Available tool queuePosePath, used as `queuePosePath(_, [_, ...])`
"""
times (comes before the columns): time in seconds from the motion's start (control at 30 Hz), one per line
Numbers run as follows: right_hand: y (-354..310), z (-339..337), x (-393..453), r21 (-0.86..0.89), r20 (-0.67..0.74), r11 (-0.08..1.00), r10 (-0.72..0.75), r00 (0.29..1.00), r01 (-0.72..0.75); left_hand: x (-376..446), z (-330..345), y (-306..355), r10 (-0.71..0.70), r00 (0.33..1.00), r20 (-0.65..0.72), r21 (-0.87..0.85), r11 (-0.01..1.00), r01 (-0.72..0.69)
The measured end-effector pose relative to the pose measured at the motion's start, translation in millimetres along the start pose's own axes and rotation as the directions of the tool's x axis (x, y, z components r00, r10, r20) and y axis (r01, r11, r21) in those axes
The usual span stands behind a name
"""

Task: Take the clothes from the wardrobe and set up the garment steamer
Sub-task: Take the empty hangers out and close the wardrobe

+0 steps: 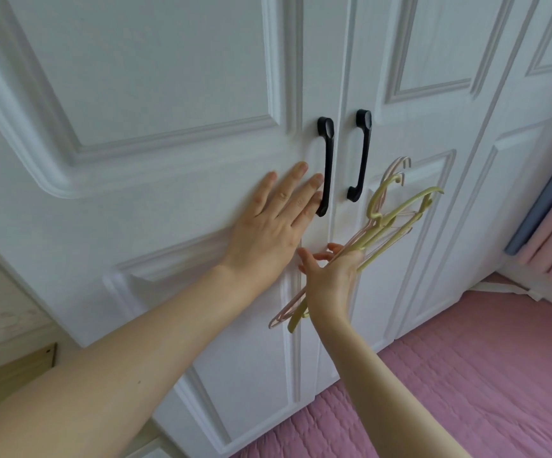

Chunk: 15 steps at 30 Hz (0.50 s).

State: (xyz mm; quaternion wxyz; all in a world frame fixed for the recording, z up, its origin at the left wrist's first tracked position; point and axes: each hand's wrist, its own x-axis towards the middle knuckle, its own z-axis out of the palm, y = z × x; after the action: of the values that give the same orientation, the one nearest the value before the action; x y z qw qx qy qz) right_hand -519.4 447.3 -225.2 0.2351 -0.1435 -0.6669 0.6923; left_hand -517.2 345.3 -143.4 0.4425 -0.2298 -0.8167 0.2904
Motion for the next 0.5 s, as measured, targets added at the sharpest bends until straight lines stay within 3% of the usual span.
queuePosePath(0.5, [-3.8, 2.7, 6.5, -0.07, 0.047, 0.995, 0.075, 0.996, -0.071, -0.1, 2.6, -0.6, -0.01, 0.998, 0.066, 0.033, 0.999, 0.008])
